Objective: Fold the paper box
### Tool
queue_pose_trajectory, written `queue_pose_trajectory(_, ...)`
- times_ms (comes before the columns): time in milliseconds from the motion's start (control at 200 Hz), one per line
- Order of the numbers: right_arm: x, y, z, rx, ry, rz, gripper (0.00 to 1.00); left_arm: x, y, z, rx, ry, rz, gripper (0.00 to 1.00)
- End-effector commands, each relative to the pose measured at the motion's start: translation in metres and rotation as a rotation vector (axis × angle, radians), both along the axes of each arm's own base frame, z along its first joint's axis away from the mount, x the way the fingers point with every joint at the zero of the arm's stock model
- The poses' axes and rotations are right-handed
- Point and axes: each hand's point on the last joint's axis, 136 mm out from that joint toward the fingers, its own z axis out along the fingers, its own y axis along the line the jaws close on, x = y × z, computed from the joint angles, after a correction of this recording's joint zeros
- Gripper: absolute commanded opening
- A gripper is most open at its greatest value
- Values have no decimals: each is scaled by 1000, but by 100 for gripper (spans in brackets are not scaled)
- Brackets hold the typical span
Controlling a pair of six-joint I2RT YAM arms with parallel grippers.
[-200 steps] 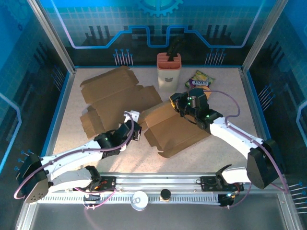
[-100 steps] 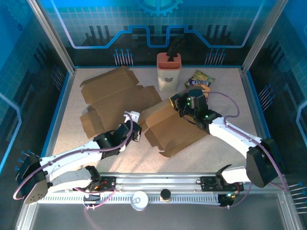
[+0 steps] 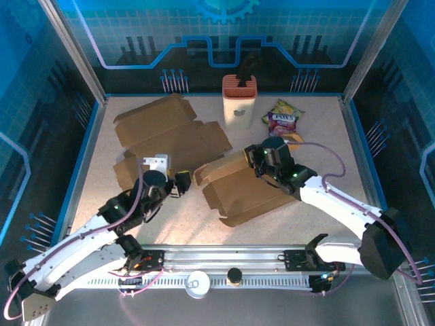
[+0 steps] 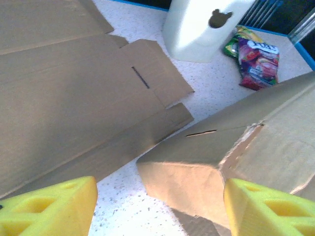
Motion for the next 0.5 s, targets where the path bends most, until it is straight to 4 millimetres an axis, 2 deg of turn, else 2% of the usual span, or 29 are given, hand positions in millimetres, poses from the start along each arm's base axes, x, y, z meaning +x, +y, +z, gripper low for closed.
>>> queue_pose_trajectory(0, 5, -10, -26, -74, 55, -29, 0, -7, 7, -37, -23, 155, 10, 66)
queue_pose_trajectory(130, 6, -7, -38, -82, 75, -19, 0, -2, 7, -52, -42, 204, 17, 65)
queue_pose_trajectory(345, 3, -18, -58, -144, 119, -39, 0, 15, 8, -66, 8, 216, 26, 62)
queue_pose_trajectory(495, -4, -27, -57, -186, 150, -53, 0, 31, 27, -77, 57, 238, 103, 60)
